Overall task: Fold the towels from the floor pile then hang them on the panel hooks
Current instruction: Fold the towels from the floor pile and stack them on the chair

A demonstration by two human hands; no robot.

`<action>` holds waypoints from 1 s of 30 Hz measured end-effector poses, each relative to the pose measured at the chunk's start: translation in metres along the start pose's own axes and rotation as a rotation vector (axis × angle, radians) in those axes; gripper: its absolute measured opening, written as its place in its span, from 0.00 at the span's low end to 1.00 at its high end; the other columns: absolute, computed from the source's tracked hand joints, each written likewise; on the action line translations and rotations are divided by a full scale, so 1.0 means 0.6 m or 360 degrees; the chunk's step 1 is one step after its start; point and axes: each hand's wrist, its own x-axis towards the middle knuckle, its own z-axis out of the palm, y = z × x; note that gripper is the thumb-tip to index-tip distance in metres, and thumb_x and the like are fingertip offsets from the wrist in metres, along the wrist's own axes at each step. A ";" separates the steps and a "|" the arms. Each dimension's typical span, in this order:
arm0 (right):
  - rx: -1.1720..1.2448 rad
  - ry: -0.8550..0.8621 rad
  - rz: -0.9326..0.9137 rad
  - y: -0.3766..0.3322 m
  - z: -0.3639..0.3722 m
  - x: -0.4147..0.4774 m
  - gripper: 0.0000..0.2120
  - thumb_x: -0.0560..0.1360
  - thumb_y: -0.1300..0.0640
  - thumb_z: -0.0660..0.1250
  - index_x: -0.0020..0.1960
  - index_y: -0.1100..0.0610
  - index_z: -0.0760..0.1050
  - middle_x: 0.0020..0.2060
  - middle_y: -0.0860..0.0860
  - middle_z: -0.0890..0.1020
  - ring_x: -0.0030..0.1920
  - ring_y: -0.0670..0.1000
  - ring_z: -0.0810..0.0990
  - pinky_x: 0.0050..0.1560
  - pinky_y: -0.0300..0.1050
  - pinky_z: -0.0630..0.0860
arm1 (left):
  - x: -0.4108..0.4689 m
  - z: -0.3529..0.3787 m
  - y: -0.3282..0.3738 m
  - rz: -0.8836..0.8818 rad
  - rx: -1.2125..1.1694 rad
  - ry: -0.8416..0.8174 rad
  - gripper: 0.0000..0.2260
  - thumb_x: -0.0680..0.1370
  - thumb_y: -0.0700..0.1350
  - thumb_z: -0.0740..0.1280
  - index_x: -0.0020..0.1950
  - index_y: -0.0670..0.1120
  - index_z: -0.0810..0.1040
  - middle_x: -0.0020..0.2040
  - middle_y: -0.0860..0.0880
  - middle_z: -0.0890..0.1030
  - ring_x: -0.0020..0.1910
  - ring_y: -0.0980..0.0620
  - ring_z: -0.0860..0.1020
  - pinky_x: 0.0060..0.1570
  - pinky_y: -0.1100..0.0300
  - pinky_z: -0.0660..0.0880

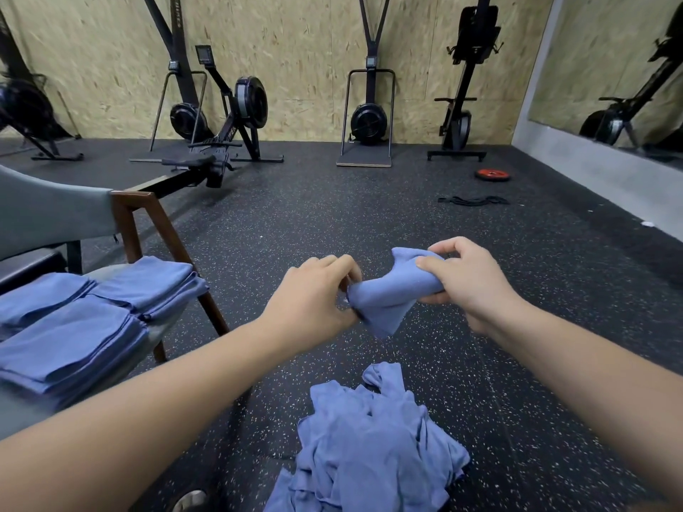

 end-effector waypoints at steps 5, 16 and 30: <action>-0.0026 -0.0101 0.0058 0.009 0.023 -0.006 0.10 0.77 0.60 0.75 0.56 0.58 0.79 0.60 0.58 0.79 0.54 0.56 0.84 0.36 0.48 0.85 | -0.014 0.006 0.032 0.0054 0.0028 -0.0205 0.35 0.65 0.71 0.72 0.67 0.61 0.68 0.61 0.59 0.72 0.62 0.54 0.74 0.59 0.50 0.71; -0.0585 -0.0613 -0.0105 -0.005 0.038 -0.037 0.15 0.81 0.38 0.68 0.55 0.48 0.83 0.42 0.52 0.84 0.36 0.52 0.80 0.42 0.53 0.83 | -0.002 -0.005 0.007 -0.0021 -0.0190 -0.0056 0.07 0.72 0.47 0.70 0.49 0.54 0.80 0.44 0.56 0.82 0.45 0.53 0.80 0.46 0.52 0.77; -0.0299 -0.1443 -0.0022 -0.008 0.125 -0.041 0.17 0.76 0.59 0.79 0.64 0.54 0.84 0.59 0.50 0.88 0.63 0.53 0.86 0.69 0.57 0.79 | -0.046 -0.159 -0.104 -0.0432 -0.0724 -0.0346 0.08 0.78 0.43 0.75 0.55 0.53 0.86 0.51 0.54 0.88 0.56 0.49 0.85 0.61 0.46 0.80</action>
